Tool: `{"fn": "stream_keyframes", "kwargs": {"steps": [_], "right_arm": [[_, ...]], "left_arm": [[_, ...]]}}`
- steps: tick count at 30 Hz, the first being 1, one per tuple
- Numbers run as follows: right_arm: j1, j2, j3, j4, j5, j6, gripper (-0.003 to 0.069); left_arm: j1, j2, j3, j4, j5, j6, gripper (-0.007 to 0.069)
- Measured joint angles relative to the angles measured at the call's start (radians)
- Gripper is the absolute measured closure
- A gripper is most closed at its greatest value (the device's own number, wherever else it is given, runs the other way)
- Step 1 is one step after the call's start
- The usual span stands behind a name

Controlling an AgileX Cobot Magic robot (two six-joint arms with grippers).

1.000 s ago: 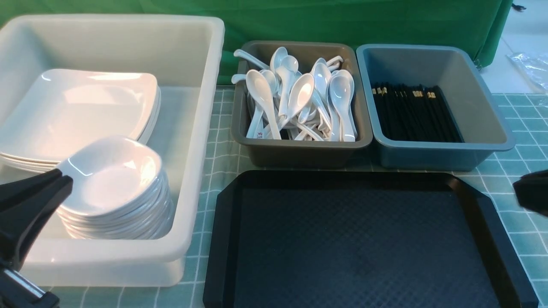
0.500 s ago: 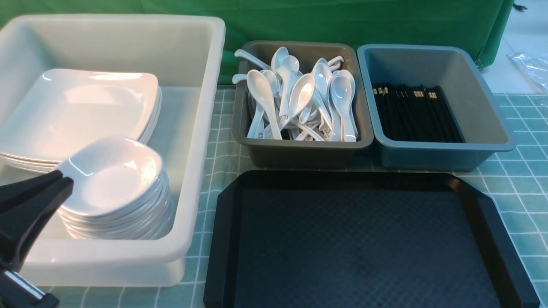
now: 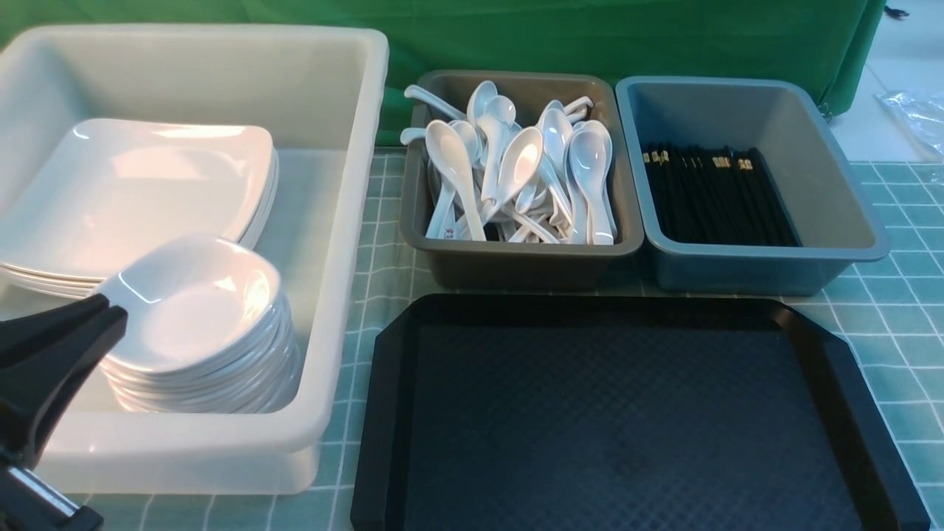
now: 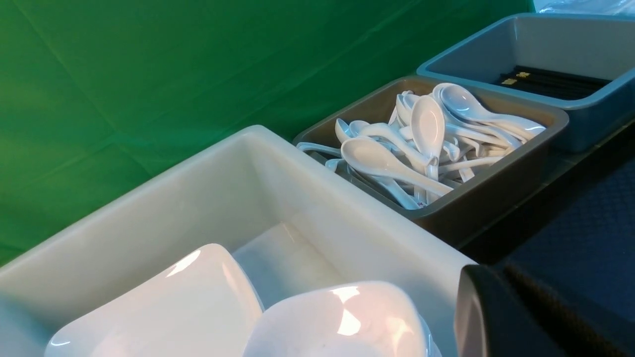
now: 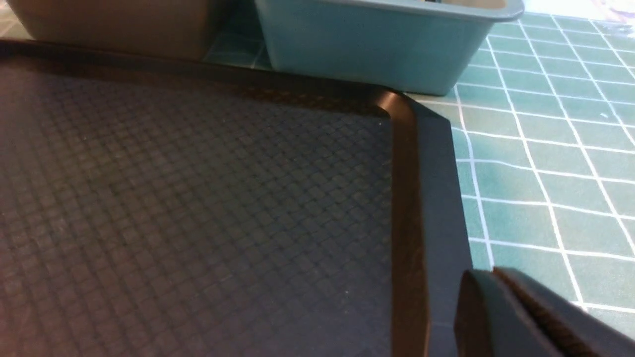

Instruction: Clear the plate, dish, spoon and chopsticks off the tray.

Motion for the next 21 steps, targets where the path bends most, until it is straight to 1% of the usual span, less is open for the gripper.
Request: {"fn": "stream_keyframes", "kwargs": {"steps": [10, 21], "right_arm": [[0.0, 0.0, 0.0, 0.0, 0.002, 0.004, 0.0634], [0.0, 0.0, 0.0, 0.001, 0.002, 0.004, 0.0605]], "left_arm": [[0.0, 0.0, 0.0, 0.0, 0.0, 0.0, 0.061], [0.0, 0.0, 0.0, 0.0, 0.0, 0.0, 0.061]]}}
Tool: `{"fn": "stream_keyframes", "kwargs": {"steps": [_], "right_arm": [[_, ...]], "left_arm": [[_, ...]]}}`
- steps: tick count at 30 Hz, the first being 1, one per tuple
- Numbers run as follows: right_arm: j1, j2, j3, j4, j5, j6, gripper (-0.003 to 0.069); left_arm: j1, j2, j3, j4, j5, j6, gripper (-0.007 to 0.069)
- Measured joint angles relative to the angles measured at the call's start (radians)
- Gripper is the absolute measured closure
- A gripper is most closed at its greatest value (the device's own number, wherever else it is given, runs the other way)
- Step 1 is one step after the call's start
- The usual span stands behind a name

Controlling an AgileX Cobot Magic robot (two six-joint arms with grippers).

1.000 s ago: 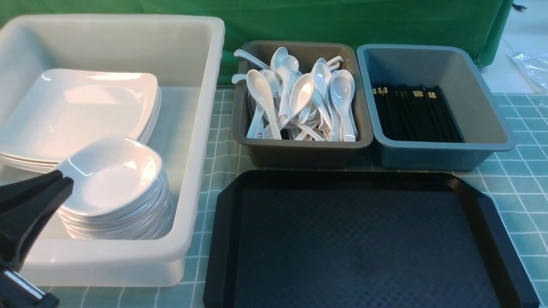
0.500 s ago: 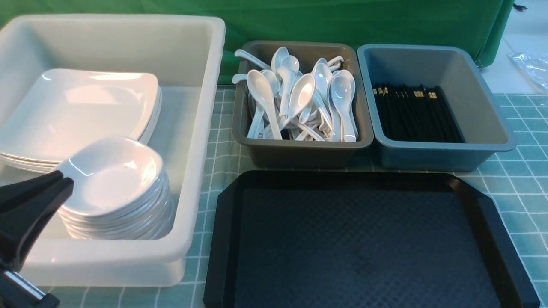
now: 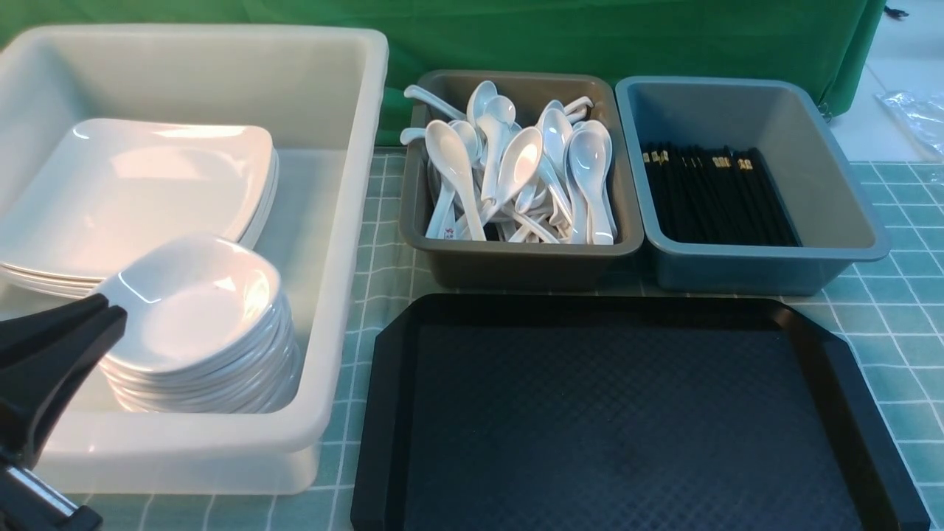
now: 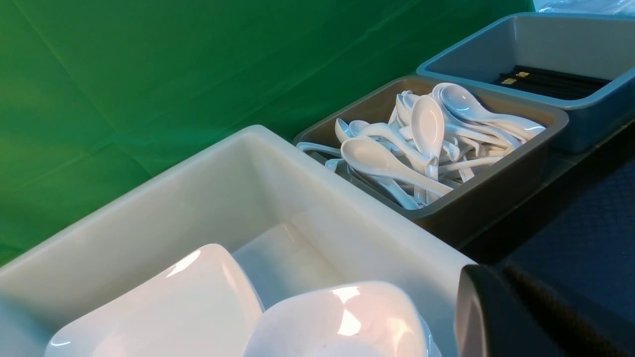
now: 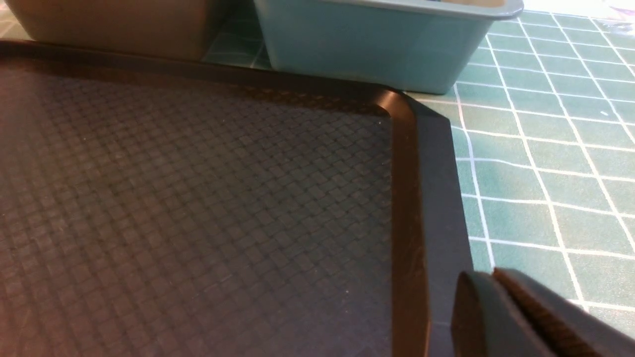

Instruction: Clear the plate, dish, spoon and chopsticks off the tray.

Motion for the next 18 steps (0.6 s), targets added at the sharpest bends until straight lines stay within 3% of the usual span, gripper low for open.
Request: {"fn": "stream_keyframes", "kwargs": {"steps": [3, 6, 13, 15, 18], "right_arm": [[0.0, 0.0, 0.0, 0.0, 0.0, 0.0, 0.0596], [0.0, 0.0, 0.0, 0.0, 0.0, 0.0, 0.0587], [0.0, 0.0, 0.0, 0.0, 0.001, 0.0, 0.0563], [0.0, 0.0, 0.0, 0.0, 0.001, 0.0, 0.0554], [0.0, 0.0, 0.0, 0.0, 0.001, 0.0, 0.0547]], "left_arm": [[0.0, 0.0, 0.006, 0.002, -0.014, -0.003, 0.061], [0.007, -0.008, 0.011, 0.016, -0.016, -0.085, 0.061], [0.183, -0.144, 0.126, 0.318, -0.06, -0.74, 0.061], [0.244, -0.23, 0.216, 0.379, -0.066, -0.832, 0.061], [0.286, -0.333, 0.329, 0.4, -0.065, -0.864, 0.061]]}}
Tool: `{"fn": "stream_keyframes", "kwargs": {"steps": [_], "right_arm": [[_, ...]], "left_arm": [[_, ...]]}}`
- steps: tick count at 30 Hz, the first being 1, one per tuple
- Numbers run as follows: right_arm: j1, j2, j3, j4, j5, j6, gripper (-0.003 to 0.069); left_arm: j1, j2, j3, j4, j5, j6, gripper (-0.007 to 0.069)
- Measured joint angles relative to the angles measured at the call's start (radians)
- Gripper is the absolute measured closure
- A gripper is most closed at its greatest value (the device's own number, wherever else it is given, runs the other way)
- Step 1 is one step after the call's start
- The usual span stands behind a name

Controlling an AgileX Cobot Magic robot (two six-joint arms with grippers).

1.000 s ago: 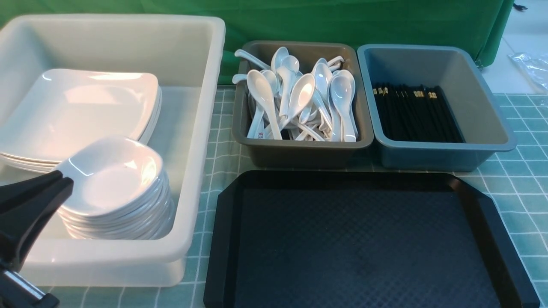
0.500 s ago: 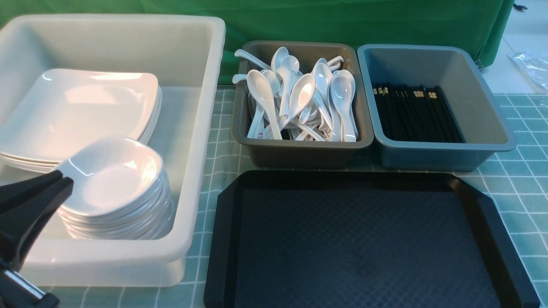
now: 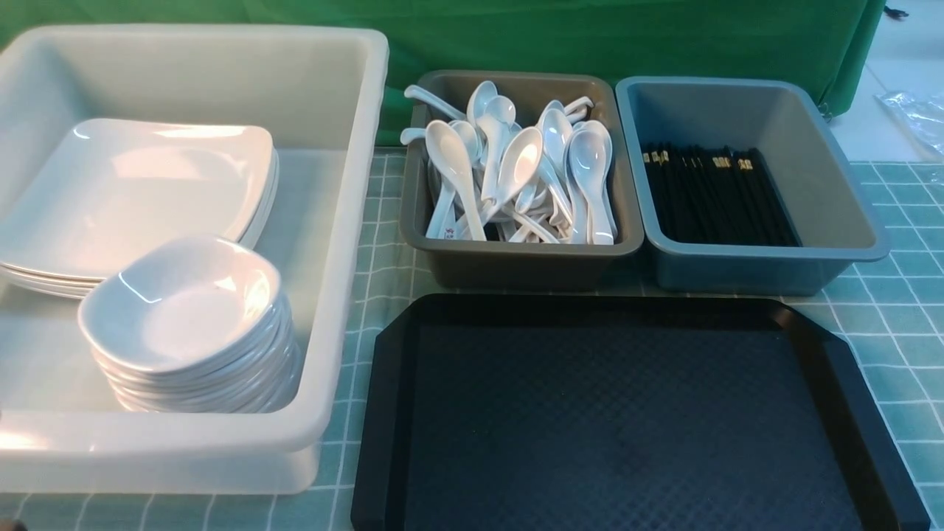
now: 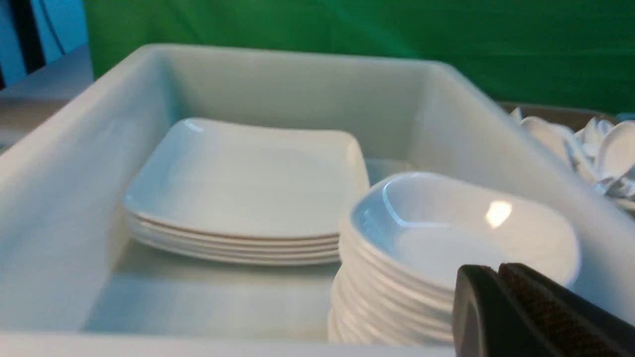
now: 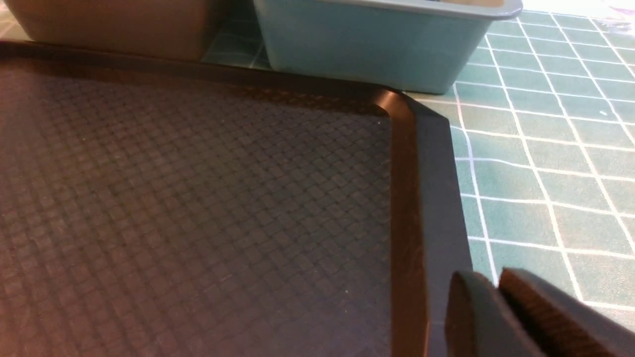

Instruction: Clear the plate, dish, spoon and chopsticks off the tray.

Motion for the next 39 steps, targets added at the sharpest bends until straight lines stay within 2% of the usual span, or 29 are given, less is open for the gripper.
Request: {"fn": "stream_keyframes", "kwargs": {"steps": [5, 9, 39], "right_arm": [[0.0, 0.0, 0.0, 0.0, -0.001, 0.0, 0.0538], [0.0, -0.001, 0.0, 0.0, 0.0, 0.0, 0.0524], [0.0, -0.002, 0.0, 0.0, 0.0, 0.0, 0.0457]], "left_arm": [[0.009, -0.071, 0.106, -0.007, 0.028, -0.012, 0.061], [0.009, -0.072, 0.109, -0.016, 0.078, -0.02, 0.061], [0.009, -0.072, 0.109, -0.016, 0.075, -0.009, 0.0608]]}}
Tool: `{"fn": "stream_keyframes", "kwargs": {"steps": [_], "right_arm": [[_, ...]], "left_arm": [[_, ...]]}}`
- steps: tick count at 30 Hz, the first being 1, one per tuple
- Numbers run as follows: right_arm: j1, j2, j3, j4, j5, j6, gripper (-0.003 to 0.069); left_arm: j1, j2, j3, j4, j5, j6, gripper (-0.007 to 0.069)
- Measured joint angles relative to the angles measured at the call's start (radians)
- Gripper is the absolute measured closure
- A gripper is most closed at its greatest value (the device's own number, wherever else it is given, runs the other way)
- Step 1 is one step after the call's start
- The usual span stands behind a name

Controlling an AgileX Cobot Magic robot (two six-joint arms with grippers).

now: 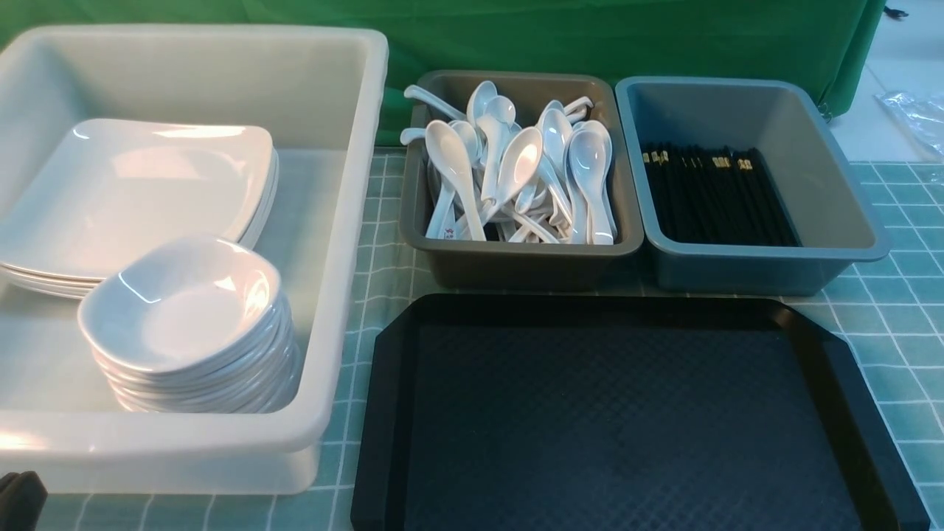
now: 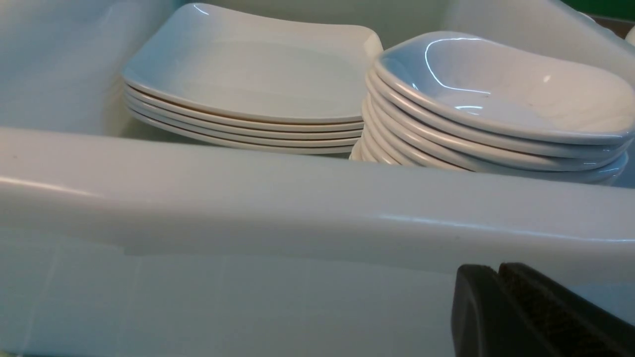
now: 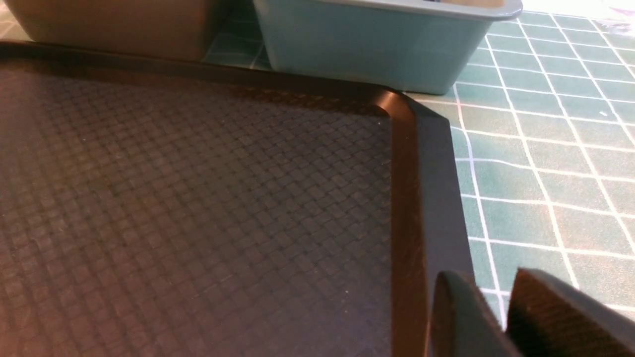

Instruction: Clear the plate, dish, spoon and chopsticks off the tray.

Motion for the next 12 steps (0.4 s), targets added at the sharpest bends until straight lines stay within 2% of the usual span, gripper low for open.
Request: {"fn": "stream_keyframes", "kwargs": {"steps": [12], "right_arm": [[0.0, 0.0, 0.0, 0.0, 0.0, 0.0, 0.0443]], "left_arm": [[0.0, 0.0, 0.0, 0.0, 0.0, 0.025, 0.0608]]}}
